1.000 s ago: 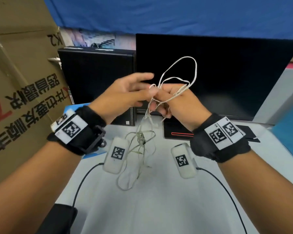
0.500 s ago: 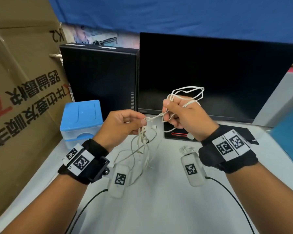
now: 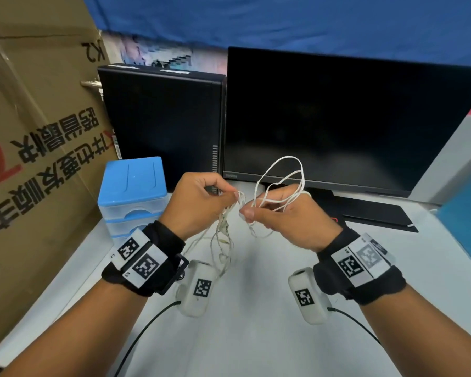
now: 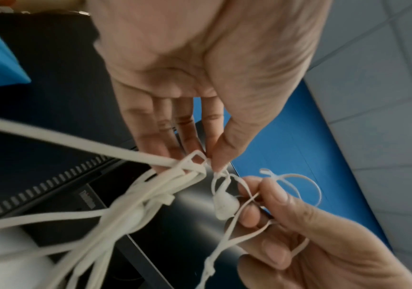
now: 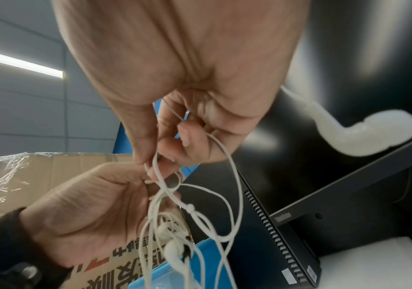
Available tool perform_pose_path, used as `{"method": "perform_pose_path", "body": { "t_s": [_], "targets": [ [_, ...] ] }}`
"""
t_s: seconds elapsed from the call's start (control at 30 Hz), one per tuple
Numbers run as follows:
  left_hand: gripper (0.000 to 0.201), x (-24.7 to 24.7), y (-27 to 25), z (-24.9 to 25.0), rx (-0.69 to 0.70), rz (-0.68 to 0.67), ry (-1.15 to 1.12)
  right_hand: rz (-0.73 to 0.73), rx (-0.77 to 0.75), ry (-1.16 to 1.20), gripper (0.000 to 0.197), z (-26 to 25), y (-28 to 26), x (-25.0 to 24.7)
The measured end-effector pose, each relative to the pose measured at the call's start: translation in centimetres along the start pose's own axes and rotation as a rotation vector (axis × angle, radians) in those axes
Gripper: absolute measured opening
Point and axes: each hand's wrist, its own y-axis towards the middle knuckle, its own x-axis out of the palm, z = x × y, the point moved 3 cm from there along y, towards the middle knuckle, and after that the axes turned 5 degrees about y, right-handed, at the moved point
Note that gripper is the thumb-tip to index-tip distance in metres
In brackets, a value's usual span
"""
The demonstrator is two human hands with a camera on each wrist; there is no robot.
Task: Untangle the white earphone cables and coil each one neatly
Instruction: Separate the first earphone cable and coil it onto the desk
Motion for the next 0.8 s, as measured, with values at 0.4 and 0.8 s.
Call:
{"method": "perform_pose_path", "body": {
  "t_s": [0.4, 0.8],
  "targets": [
    [0.017, -2.7, 1.0, -0.8, -0.234, 0.067, -0.519, 0.164, 0.045, -0.087, 0.013, 2.3, 0.2, -0.6],
    [0.023, 0.1, -0.3, -4.0, -0.229, -0.103, -0.386, 0.433, -0.132, 0.322, 0.012, -3.5, 2.2, -4.1]
  ]
}}
